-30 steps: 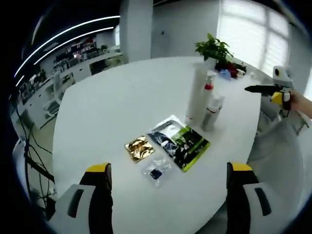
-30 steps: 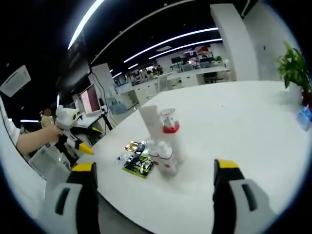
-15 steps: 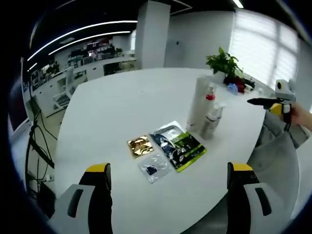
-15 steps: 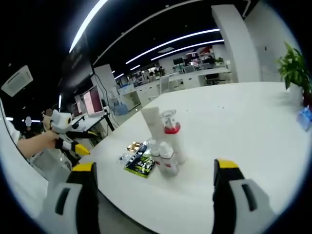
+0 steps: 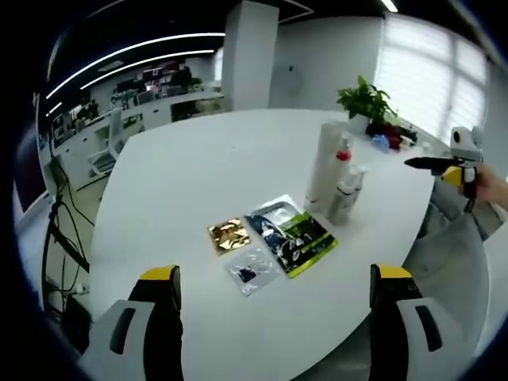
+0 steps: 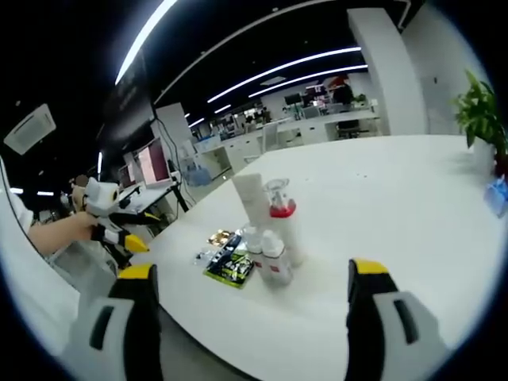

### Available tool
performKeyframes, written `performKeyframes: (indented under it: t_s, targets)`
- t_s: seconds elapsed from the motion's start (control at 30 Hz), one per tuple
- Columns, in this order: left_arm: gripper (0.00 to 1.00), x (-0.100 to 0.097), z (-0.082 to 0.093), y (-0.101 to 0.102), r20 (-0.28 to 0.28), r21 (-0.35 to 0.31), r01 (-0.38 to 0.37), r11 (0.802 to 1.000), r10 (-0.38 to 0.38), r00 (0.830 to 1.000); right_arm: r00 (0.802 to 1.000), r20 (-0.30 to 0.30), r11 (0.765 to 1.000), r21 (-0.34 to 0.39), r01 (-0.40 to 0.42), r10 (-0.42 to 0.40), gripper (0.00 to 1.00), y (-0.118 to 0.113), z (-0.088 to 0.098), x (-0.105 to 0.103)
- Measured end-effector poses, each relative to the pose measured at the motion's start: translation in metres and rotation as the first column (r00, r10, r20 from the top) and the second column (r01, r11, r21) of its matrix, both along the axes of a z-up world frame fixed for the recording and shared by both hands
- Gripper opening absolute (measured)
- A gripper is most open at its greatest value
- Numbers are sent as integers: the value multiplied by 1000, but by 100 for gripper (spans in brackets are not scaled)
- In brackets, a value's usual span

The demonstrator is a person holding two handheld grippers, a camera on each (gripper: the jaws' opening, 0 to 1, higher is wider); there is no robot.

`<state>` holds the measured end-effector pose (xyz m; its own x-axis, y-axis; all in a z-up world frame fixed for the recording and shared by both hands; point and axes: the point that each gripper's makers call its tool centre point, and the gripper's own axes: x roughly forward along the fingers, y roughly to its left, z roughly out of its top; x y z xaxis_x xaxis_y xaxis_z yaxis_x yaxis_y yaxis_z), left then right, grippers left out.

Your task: Arrange the skincare products in the storage area until every visible bottle or jar stands upright without overlapping.

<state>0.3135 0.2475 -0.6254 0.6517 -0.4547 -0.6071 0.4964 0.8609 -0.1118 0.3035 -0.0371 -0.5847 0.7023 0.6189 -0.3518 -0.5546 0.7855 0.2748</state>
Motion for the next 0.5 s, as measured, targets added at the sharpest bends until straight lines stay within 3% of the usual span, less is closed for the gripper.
performKeyframes:
  t_s: [0.5]
  targets:
    - [97,3,0,-5,-2,-2,4,1000,-4,1000,1000,-9,1000,1,-2,2,99,-1,-2,2]
